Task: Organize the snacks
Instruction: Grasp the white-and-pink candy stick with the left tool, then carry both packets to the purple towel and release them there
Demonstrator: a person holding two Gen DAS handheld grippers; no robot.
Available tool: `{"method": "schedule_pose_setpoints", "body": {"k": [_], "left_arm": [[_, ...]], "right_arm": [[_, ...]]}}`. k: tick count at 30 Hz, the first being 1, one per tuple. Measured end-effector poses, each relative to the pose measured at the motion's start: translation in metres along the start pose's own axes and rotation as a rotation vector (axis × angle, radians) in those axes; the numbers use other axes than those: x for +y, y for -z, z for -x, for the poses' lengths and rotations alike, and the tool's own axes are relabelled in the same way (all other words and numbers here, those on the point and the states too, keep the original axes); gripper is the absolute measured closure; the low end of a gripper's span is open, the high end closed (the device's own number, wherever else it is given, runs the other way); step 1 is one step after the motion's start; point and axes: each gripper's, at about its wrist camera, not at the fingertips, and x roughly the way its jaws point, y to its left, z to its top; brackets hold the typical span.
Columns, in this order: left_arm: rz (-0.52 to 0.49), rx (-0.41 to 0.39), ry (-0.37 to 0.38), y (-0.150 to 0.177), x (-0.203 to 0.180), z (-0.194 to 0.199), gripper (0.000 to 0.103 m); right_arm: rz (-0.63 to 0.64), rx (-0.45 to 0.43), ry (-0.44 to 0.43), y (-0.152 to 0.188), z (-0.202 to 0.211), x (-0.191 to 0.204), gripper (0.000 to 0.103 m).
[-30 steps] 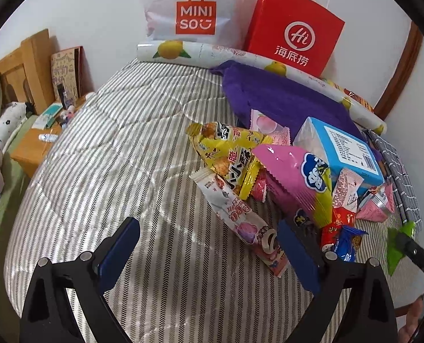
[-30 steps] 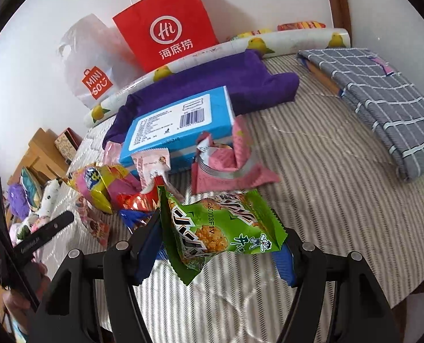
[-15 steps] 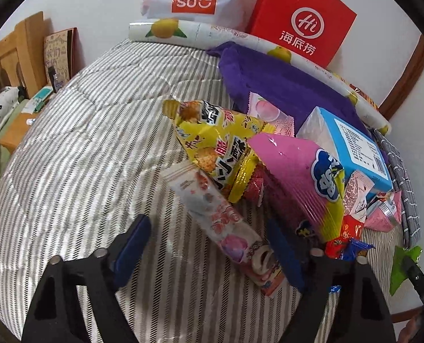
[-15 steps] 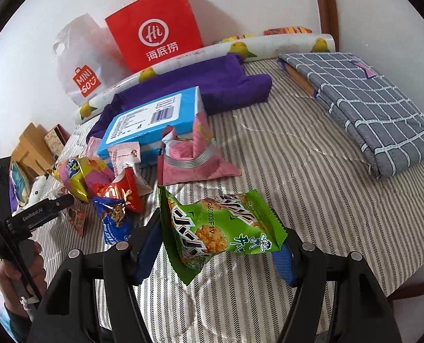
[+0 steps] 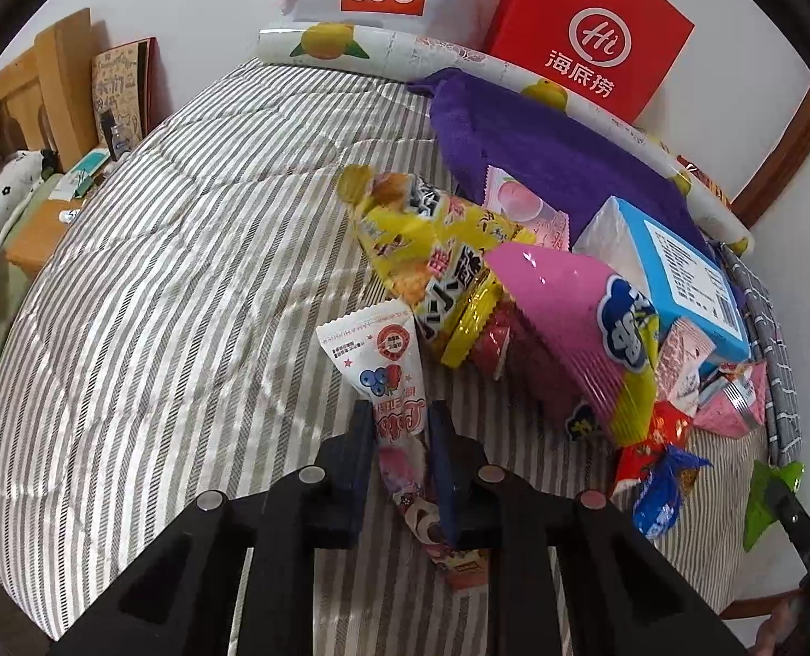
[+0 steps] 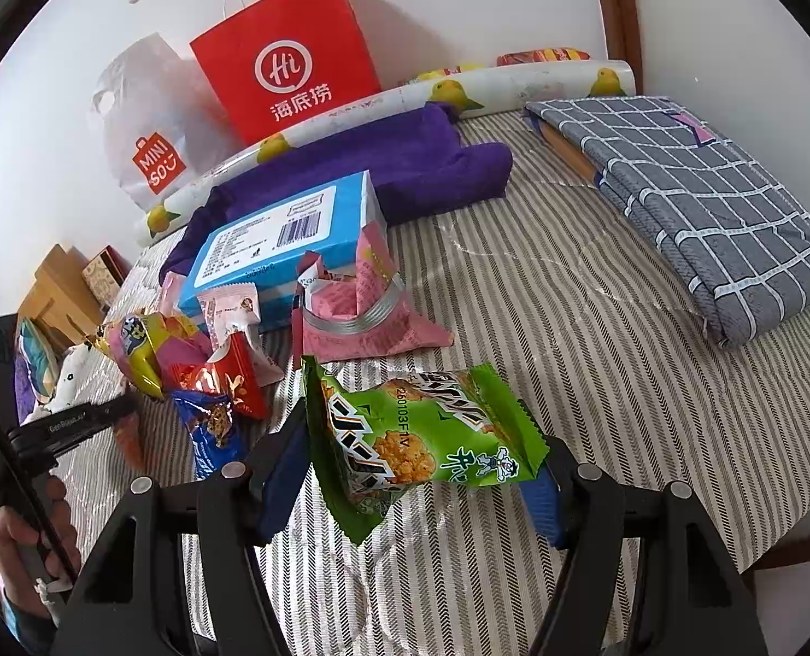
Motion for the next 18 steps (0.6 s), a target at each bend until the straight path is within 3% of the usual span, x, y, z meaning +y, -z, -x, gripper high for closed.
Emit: {"method": "schedule_pose_setpoints", "body": {"k": [18], "left_arm": [[-0.053,-0.093,0.063,0.007,-0.010,0.071,0.085]], "right_arm": [[0.045,-0.081,-0.012,-0.010,0.060,0.022,0.036]]}}
